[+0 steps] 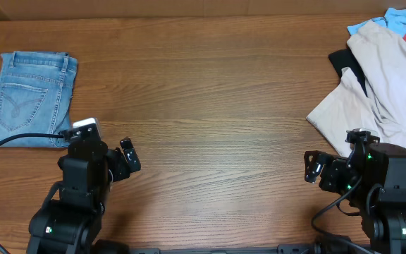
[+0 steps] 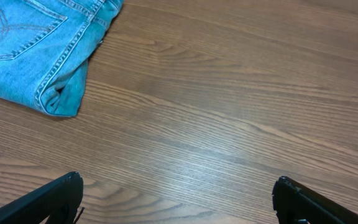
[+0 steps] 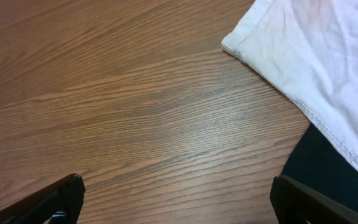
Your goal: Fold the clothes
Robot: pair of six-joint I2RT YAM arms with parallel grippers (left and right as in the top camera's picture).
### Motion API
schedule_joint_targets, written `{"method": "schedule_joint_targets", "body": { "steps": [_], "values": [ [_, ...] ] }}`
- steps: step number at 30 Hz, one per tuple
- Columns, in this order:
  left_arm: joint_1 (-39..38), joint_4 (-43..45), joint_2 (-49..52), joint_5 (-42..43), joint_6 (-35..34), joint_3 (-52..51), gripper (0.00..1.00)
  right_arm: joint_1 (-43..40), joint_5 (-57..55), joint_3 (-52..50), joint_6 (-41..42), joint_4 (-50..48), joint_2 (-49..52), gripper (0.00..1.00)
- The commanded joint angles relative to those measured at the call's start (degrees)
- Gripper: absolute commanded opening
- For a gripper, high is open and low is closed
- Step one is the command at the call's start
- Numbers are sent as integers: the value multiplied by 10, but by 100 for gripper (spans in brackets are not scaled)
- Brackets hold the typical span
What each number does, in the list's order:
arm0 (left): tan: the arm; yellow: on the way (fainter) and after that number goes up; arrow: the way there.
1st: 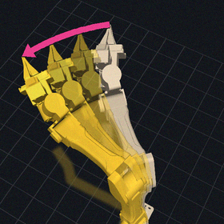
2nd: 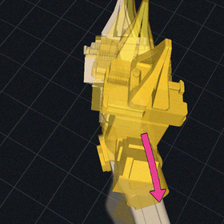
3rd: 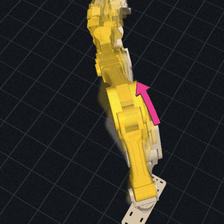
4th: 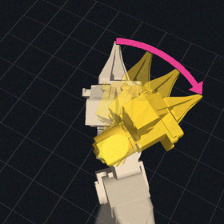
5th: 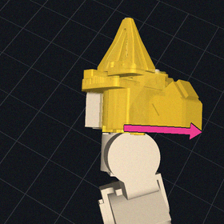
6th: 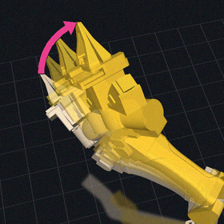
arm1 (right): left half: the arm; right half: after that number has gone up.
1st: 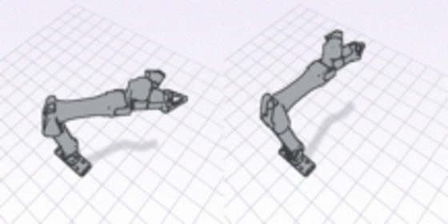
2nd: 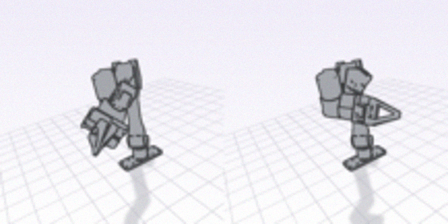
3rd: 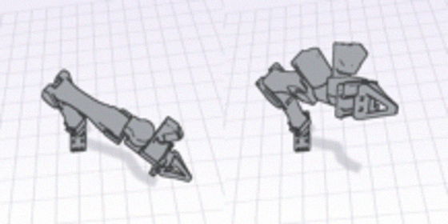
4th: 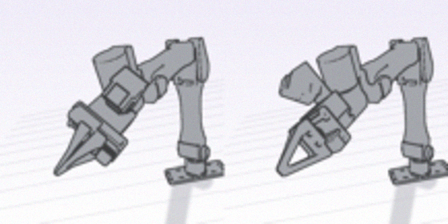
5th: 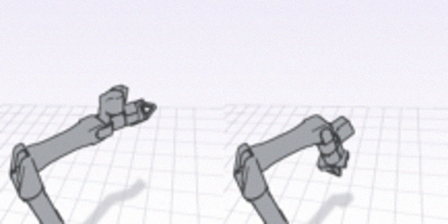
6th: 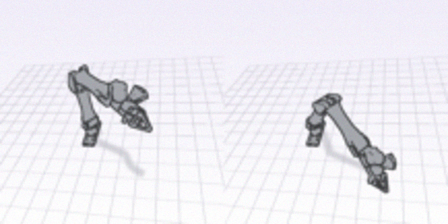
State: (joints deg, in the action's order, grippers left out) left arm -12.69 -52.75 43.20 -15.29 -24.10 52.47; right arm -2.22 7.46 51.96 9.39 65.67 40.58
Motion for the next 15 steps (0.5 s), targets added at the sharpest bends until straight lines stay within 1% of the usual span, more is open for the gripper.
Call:
{"method": "schedule_joint_targets", "body": {
  "steps": [1,13,15],
  "values": [
    [-1,-1,2,-12,-12,-6,100,0,-3,-2,-2,-2,-1,100],
    [-1,-2,6,-12,-12,-6,100,0,-4,-3,-2,-2,-13,100],
    [-1,-2,6,-12,-12,-6,100,0,-23,-3,-8,-5,-26,100]
  ]
}}
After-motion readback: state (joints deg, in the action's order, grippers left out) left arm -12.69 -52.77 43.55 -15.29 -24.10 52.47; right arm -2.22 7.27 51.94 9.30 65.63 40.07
